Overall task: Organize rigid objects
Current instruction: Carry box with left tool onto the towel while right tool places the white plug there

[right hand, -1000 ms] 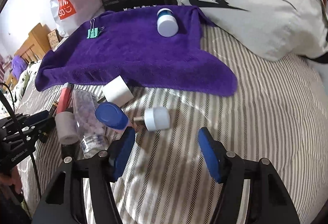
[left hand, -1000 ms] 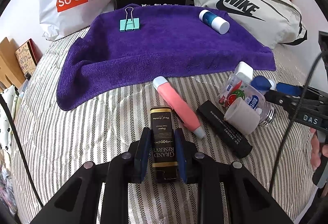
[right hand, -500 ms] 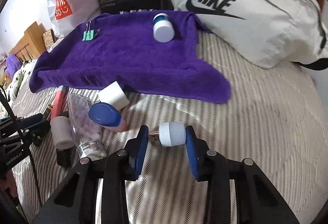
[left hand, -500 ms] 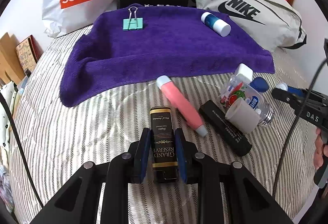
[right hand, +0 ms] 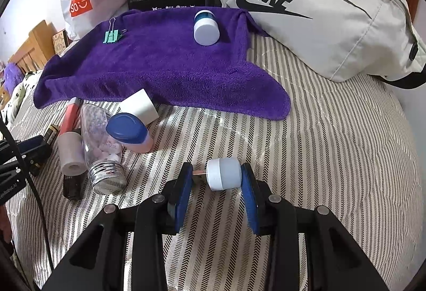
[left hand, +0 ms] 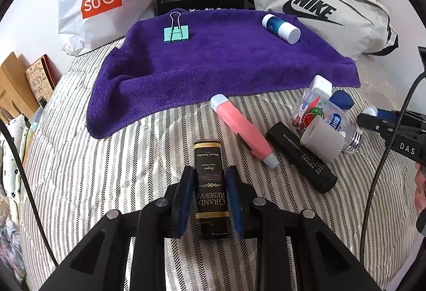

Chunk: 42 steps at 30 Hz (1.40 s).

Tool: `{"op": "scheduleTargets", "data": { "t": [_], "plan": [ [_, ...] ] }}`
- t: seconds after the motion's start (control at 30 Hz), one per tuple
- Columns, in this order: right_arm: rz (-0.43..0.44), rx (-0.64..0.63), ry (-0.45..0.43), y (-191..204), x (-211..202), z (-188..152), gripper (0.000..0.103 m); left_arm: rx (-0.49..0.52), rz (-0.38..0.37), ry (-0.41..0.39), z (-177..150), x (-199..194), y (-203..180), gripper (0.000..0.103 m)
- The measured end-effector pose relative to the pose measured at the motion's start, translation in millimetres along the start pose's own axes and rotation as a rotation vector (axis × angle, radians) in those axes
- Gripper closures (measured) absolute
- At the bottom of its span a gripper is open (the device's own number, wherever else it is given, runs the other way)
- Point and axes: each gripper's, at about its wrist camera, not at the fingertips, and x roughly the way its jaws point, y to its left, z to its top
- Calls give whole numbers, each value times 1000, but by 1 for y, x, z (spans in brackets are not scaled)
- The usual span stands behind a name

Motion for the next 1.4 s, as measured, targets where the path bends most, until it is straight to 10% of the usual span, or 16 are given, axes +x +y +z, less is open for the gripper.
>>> {"op": "scheduleTargets", "data": {
  "t": [1.4],
  "plan": [
    [157,-28,-49,11,-20,87,66,-88,-36,-110,100,-18,61,81]
  ]
}}
